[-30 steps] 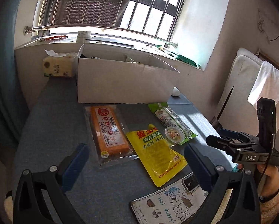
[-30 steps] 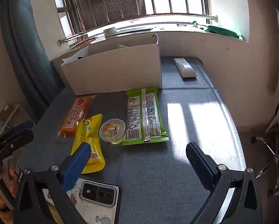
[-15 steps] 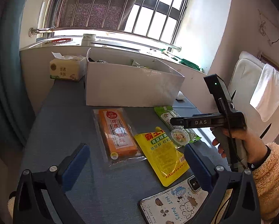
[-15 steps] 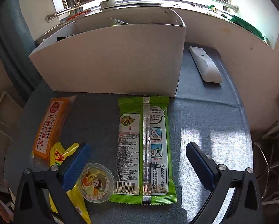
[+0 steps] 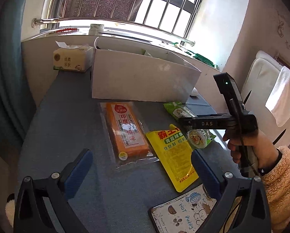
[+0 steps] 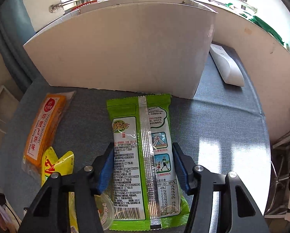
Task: Organize snacks
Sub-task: 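Grasp the green snack stick pack with the right tool while the left tool grasps the orange flying-cake pack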
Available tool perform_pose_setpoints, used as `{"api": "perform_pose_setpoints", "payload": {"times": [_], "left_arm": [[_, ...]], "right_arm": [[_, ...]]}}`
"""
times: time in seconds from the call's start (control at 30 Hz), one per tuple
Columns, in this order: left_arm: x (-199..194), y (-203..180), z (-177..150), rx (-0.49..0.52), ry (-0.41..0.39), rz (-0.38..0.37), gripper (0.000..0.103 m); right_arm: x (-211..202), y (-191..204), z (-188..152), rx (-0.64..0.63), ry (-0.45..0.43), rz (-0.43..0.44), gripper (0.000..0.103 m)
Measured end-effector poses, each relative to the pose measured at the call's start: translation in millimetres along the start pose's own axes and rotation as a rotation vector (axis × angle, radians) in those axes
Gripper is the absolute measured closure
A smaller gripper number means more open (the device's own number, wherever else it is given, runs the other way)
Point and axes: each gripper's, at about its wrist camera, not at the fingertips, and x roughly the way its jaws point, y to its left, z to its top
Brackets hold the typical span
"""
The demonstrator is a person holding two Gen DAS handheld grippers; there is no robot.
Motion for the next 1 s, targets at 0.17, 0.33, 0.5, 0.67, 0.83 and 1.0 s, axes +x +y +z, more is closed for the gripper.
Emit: {"api": "perform_pose_setpoints", "payload": {"times": [0.17,0.33,0.5,0.67,0.83,1.0], "left_arm": [[14,3,15,-0.013,0.031,-0.001,0.000],[58,0,38,0.009,0.161,0.143,0.000],[108,6,57,-0.034,0.230,0.189,0.000],[139,3,61,0.018,0.268,0.316,0.000],[149,6,56,0.034,0.278,0.297,0.000],[135,17,54,0.107,0.238,0.265,0.029]], "right_arm": [[-40,-17,-5,0.061,-0.128,-0.004,0.043],[-99,-22,-28,0.076,-0.273,0.075,0.043],[-137,-17,-59,0.106,-0.353,0.084,0.043],[-137,-23,-87,0.187,-0.357,0.119,0.043],[-138,-21,-98,0.172,-0.348,0.120,0.043],[-135,-19,-99,0.168,-0.353,0.138,0.043]]}}
